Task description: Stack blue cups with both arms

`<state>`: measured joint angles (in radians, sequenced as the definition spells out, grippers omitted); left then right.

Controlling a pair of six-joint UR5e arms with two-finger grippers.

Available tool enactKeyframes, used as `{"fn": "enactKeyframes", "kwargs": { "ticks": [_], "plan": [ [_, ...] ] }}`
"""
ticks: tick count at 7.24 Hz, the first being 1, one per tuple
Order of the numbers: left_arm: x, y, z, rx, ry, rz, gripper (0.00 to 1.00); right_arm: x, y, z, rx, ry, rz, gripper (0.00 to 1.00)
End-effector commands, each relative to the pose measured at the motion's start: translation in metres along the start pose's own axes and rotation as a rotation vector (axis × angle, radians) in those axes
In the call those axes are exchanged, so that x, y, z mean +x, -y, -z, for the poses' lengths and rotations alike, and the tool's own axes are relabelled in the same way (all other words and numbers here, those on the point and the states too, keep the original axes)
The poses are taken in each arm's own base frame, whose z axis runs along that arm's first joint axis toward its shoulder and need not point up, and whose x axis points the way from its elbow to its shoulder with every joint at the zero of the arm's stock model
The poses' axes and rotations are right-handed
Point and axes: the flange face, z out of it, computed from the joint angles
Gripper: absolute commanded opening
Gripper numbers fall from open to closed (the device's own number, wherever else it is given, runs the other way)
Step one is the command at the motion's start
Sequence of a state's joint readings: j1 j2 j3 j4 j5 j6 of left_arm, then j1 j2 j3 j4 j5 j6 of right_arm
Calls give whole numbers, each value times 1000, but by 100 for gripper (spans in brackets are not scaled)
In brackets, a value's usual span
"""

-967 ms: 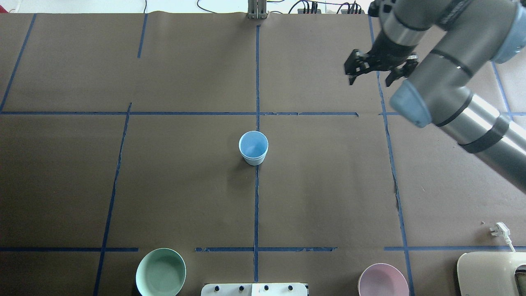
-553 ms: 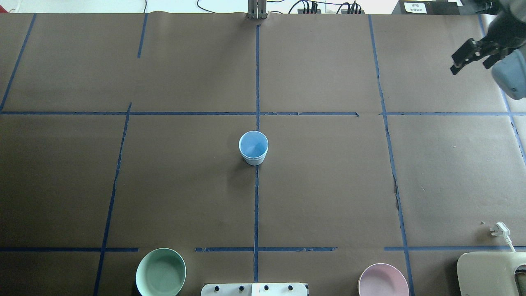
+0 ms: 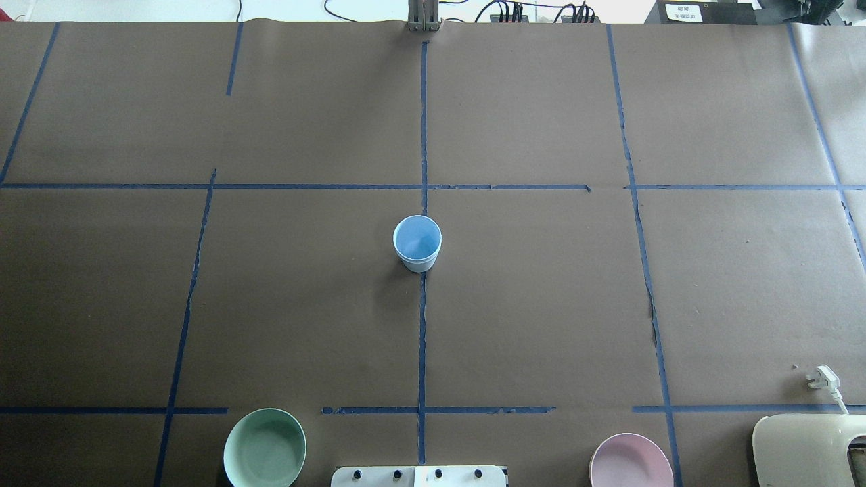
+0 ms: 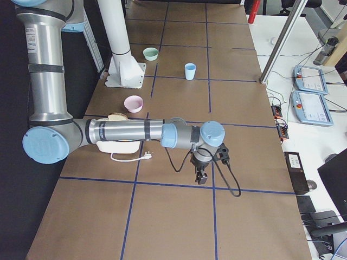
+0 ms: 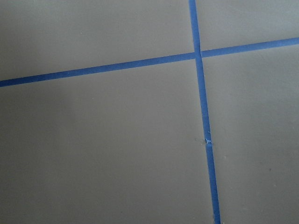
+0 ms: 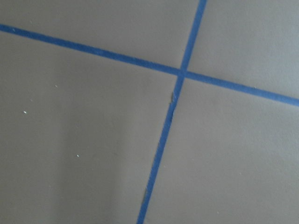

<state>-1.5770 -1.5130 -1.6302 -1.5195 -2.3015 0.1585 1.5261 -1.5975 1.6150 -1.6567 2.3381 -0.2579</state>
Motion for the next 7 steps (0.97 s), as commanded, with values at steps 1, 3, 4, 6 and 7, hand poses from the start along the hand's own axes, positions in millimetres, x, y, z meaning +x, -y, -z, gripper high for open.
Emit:
{"fn": "enactKeyframes", "kwargs": {
  "ticks": [1, 3, 4, 6, 7],
  "plan": [
    [-1, -5, -2, -5, -2, -7, 100, 26, -39, -25, 36, -3, -51, 100],
    [-3, -7, -4, -14, -2, 1, 100, 21, -35, -20, 52, 5, -62, 100],
    [-3, -9, -6, -17, -4, 2, 100, 16, -30, -17, 66, 43, -74, 100],
    [-4, -12, -8, -16, -4, 1, 100, 16, -31, -18, 66, 48, -86, 100],
    [-4, -12, -8, -16, -4, 1, 100, 15, -30, -17, 69, 49, -83, 100]
  ]
}}
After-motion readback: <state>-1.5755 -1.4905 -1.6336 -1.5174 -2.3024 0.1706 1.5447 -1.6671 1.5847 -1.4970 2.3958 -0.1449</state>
